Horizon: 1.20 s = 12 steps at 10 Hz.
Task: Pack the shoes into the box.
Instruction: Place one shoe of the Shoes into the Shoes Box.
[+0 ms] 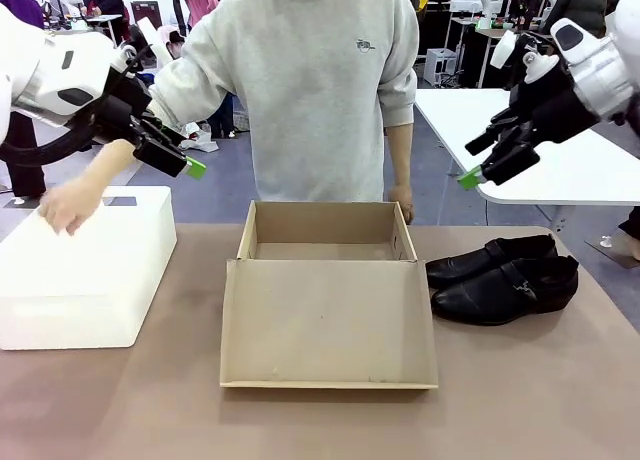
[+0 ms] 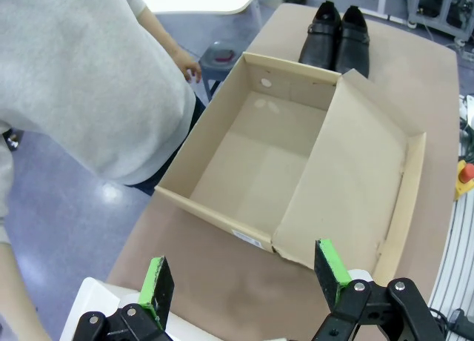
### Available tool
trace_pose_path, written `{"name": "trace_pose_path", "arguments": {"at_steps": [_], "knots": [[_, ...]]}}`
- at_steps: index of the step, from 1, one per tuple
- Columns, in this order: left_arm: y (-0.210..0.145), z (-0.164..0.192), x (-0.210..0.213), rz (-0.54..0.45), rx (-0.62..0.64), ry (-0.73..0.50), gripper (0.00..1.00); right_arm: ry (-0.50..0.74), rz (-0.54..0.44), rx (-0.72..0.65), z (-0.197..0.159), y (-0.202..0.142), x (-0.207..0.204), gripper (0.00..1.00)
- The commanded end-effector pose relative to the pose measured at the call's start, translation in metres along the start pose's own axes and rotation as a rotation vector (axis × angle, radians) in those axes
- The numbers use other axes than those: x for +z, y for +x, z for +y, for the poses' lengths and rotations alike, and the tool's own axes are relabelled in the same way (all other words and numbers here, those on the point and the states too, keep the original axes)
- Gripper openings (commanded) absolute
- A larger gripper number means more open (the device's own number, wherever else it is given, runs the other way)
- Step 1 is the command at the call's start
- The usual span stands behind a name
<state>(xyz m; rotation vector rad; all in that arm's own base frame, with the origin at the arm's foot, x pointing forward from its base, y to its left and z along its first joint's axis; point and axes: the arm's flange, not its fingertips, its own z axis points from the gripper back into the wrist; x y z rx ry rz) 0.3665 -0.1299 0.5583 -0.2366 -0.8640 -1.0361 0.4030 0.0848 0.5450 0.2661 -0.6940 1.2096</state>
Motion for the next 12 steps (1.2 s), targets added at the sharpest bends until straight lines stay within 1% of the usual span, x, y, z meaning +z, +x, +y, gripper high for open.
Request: {"name": "trace_pose_path", "arguments": {"at_steps": [1,4,5,6,7,9,11,12], "knots": [[0.0,0.001,0.0,-0.006,0.004,-0.007,1.0,-0.022,0.145,0.171,-0.031,-0.002,0.01,1.0],[0.0,0.001,0.0,-0.006,0.004,-0.007,1.0,-0.037,0.313,0.294,-0.075,-0.023,0.012,1.0],[0.0,0.001,0.0,-0.006,0.004,-0.007,1.0,-0.026,0.358,0.307,-0.088,-0.03,0.011,1.0],[0.0,0.001,0.0,-0.006,0.004,-0.007,1.0,-0.022,0.419,0.294,-0.102,-0.039,0.007,1.0],[0.0,0.001,0.0,-0.006,0.004,-0.007,1.0,-0.012,0.454,0.285,-0.115,-0.048,0.002,1.0],[0.0,0.001,0.0,-0.006,0.004,-0.007,1.0,-0.02,0.48,0.254,-0.137,-0.065,-0.012,1.0],[0.0,0.001,0.0,-0.006,0.004,-0.007,1.0,-0.01,0.513,0.22,-0.147,-0.077,-0.022,1.0],[0.0,0.001,0.0,-0.006,0.004,-0.007,1.0,-0.008,0.507,0.196,-0.148,-0.079,-0.024,1.0]]}}
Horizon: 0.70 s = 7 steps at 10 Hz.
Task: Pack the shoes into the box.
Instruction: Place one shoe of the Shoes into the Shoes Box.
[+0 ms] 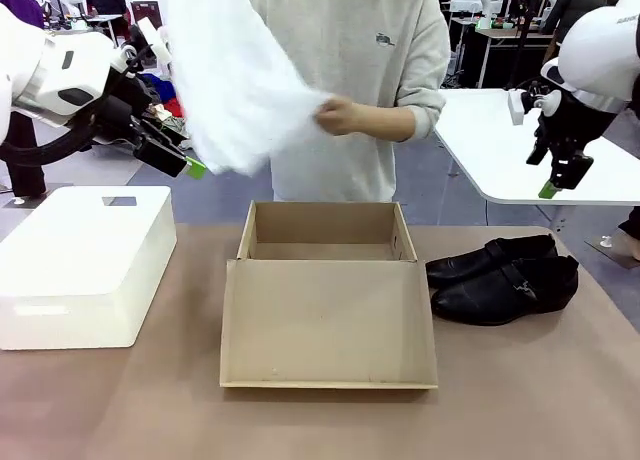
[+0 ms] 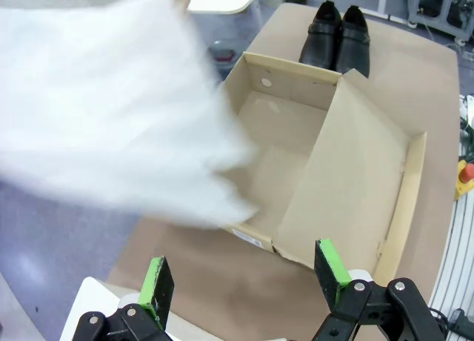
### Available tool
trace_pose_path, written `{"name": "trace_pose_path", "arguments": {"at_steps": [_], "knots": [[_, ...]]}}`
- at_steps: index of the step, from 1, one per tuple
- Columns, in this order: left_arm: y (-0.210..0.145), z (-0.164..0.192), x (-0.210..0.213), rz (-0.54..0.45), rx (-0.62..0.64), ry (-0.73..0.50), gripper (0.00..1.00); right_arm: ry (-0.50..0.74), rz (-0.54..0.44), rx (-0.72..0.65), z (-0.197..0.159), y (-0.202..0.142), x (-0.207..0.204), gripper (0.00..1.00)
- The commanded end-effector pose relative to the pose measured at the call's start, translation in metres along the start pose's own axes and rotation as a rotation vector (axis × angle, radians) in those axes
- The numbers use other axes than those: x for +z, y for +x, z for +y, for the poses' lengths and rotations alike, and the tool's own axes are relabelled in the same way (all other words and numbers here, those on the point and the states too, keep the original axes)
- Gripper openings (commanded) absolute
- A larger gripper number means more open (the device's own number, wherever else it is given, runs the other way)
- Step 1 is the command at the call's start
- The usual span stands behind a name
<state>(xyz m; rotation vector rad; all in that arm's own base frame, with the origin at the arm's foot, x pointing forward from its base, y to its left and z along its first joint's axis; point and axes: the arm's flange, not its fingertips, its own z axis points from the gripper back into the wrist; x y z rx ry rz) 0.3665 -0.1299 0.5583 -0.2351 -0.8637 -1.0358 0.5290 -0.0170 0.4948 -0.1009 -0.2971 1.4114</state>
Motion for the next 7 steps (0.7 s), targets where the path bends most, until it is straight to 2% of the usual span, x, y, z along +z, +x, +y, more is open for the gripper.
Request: {"name": "trace_pose_path", "arguments": {"at_steps": [1,7], "knots": [[-0.0004,0.0011,0.0,-0.007,0.004,-0.008,1.0,-0.007,-0.007,0.008,0.0031,0.0026,0.0055,1.0],[-0.0004,0.0011,0.0,-0.007,0.004,-0.008,1.0,-0.007,-0.007,0.008,0.0031,0.0026,0.0055,1.0]]}}
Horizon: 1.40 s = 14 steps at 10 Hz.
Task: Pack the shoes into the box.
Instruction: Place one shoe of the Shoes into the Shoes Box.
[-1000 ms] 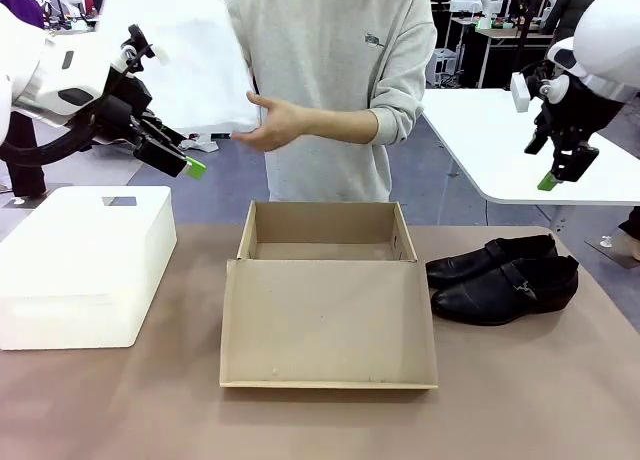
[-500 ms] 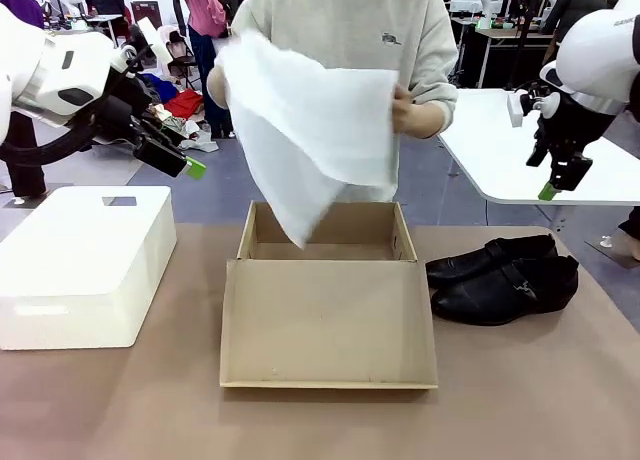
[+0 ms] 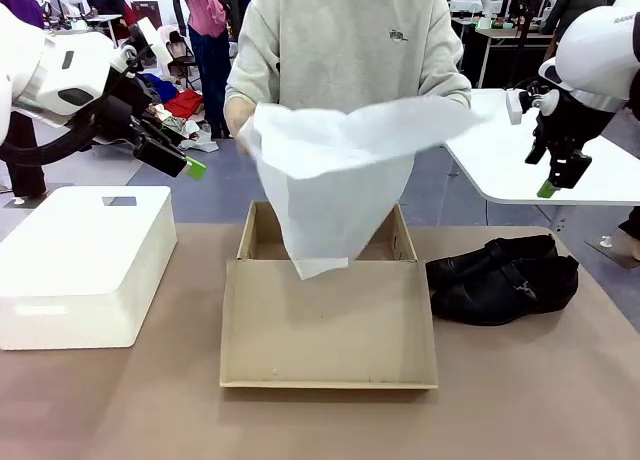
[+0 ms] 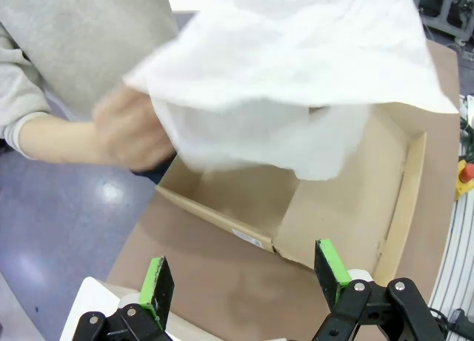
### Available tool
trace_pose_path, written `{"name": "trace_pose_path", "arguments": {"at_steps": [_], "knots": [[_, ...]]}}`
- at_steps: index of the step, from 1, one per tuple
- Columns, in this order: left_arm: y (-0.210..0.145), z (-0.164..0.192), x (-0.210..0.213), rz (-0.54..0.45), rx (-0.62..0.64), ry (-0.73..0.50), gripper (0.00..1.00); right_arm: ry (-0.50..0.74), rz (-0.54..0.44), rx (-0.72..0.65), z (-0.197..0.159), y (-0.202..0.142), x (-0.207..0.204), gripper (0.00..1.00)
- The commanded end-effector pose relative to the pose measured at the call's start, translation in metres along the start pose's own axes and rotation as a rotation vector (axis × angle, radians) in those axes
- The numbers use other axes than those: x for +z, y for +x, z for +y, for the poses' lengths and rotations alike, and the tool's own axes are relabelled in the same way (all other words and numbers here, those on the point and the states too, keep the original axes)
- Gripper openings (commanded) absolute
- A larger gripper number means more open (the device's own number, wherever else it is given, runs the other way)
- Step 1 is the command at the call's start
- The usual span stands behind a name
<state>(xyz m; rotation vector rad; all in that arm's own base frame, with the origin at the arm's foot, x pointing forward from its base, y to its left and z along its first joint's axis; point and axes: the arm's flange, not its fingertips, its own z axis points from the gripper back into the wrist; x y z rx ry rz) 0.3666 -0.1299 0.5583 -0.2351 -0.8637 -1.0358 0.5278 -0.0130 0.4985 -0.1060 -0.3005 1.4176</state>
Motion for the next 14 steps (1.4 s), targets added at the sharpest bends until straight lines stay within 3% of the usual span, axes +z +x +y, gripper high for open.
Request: {"name": "trace_pose_path", "arguments": {"at_steps": [1,7,14], "knots": [[0.0,0.001,0.0,-0.008,0.004,-0.008,1.0,0.0,0.0,0.001,0.0,0.0,0.0,1.0],[0.0,0.001,0.0,-0.008,0.004,-0.008,1.0,0.049,0.027,0.097,-0.022,-0.023,-0.057,1.0],[0.0,0.001,0.0,-0.008,0.004,-0.008,1.0,0.123,-0.011,0.085,-0.033,-0.033,-0.106,1.0]]}}
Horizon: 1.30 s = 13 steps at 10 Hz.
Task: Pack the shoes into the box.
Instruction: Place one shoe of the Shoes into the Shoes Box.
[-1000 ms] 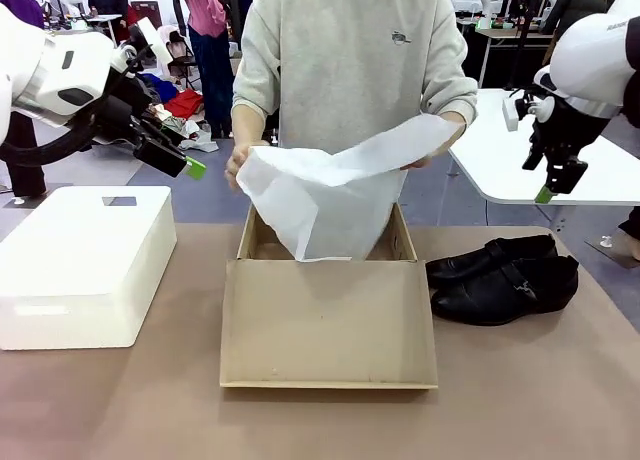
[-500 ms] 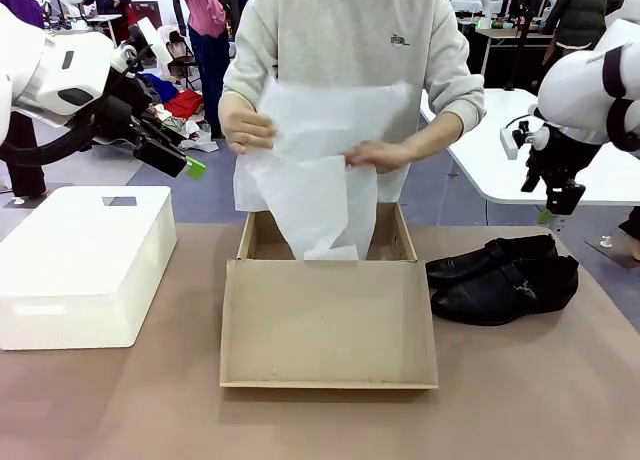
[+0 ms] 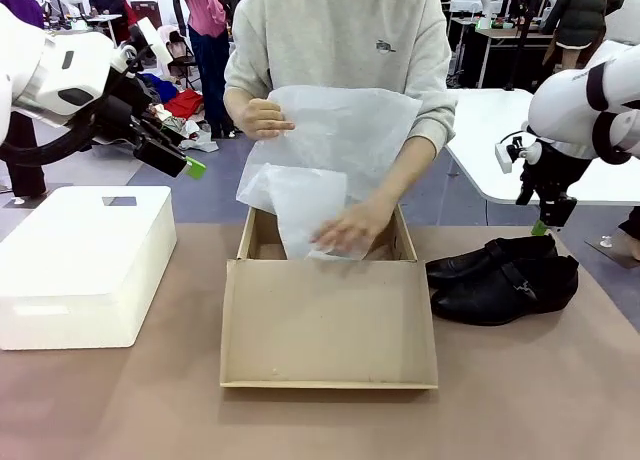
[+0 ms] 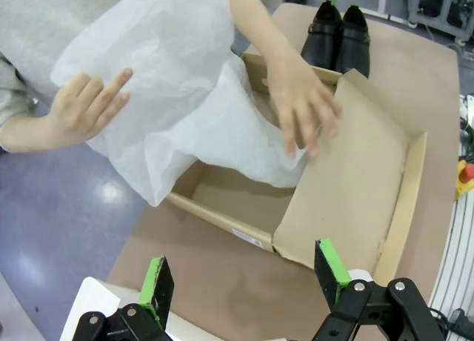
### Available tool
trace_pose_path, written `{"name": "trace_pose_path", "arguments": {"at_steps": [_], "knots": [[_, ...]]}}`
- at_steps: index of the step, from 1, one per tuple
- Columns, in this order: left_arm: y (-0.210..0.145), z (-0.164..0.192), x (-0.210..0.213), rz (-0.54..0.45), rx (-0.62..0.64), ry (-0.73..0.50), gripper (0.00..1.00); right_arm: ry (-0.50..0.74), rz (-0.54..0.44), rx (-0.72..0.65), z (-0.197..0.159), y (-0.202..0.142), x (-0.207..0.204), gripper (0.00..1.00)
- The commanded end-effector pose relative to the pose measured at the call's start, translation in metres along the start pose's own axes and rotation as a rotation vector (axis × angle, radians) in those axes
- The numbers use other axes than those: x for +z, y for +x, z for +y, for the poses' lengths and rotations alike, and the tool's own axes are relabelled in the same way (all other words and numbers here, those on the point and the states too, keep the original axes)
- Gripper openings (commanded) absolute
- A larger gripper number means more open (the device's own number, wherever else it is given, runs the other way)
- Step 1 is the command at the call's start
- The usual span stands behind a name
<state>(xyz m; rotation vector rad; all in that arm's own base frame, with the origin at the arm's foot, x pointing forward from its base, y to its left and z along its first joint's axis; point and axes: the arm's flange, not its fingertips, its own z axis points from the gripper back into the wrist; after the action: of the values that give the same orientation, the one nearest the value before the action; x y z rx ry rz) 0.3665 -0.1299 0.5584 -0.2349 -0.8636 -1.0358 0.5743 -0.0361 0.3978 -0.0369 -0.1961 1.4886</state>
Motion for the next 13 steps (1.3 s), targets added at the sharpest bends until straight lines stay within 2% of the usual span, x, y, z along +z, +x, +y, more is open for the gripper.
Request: {"name": "trace_pose_path", "arguments": {"at_steps": [1,7,13], "knots": [[0.0,0.001,0.0,-0.008,0.004,-0.008,1.0,0.009,-0.031,0.025,-0.011,-0.001,-0.003,1.0],[0.0,0.001,0.0,-0.008,0.004,-0.008,1.0,0.069,-0.034,0.009,-0.014,-0.003,-0.026,1.0],[0.0,0.001,0.0,-0.008,0.004,-0.008,1.0,0.056,-0.019,-0.003,-0.018,-0.002,-0.05,1.0]]}}
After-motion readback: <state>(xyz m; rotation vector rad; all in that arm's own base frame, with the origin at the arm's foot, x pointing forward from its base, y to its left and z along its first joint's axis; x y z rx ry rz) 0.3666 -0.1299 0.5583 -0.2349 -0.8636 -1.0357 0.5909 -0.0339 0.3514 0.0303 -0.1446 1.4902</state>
